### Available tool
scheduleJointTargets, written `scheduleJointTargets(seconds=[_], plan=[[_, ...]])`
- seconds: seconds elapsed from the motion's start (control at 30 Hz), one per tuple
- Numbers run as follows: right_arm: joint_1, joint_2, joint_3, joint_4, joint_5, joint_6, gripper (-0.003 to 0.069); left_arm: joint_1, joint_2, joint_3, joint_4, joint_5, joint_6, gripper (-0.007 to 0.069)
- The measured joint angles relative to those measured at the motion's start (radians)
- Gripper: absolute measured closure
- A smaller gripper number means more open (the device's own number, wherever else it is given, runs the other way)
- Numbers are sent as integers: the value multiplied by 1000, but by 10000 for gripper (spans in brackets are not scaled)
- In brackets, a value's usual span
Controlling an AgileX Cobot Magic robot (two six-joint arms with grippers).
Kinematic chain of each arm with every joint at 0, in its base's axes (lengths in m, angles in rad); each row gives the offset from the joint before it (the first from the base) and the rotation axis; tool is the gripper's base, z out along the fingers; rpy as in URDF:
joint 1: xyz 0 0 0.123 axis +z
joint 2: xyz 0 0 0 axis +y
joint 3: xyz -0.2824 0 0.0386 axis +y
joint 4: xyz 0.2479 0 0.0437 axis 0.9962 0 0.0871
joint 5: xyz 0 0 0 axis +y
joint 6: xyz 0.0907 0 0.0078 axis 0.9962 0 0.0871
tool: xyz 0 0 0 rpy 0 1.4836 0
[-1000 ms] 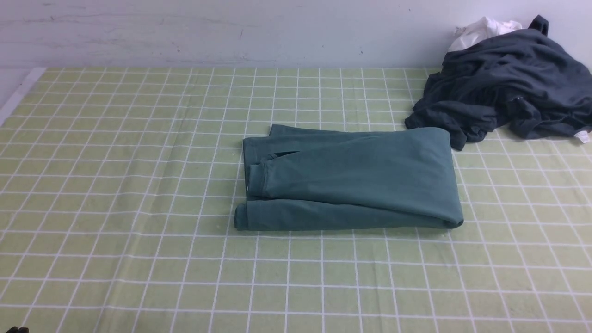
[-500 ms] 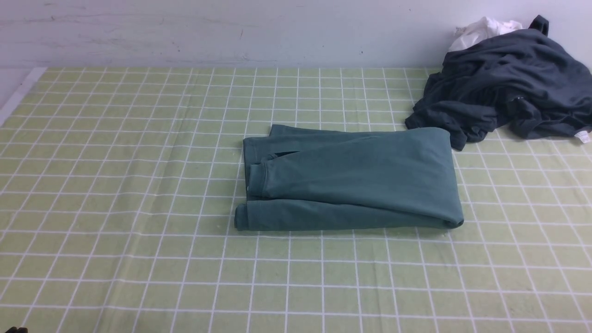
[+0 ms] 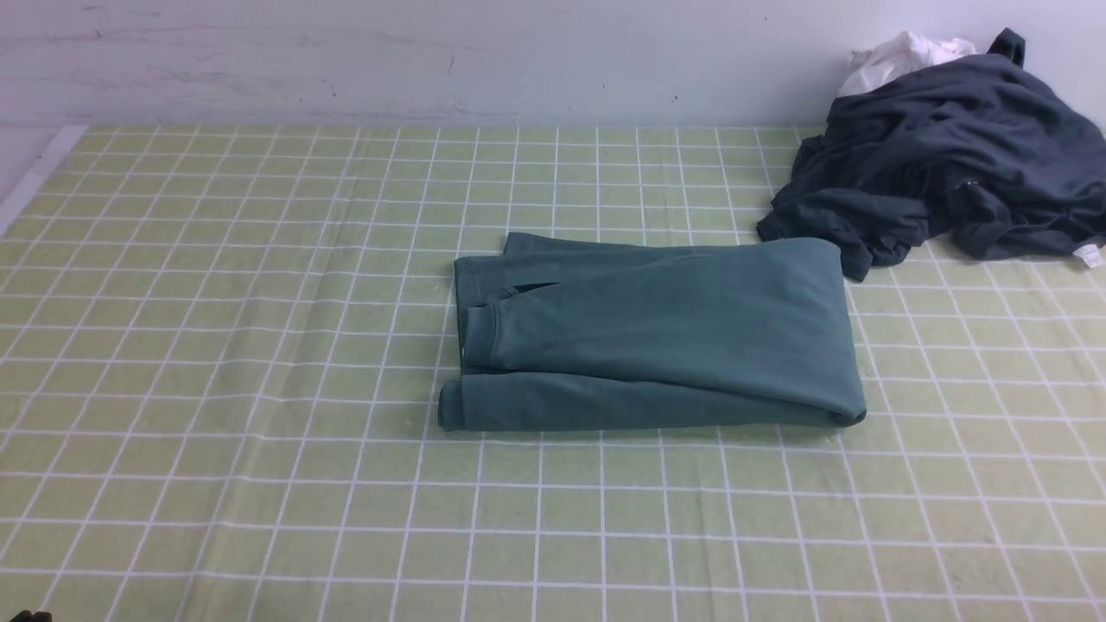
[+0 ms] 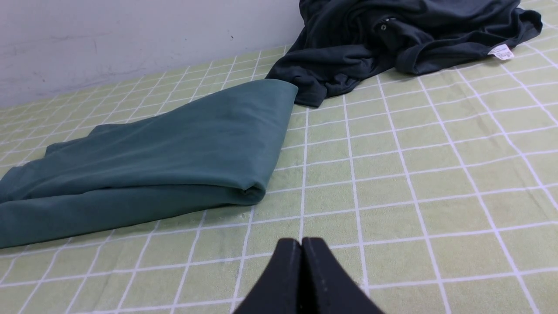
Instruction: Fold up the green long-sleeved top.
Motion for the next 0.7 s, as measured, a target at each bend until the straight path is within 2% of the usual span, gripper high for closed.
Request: scheduleJointTargets(seconds=[0.7], plan=[[0,0,0,0,0,3,666,0,0,0,0,0,0,628]])
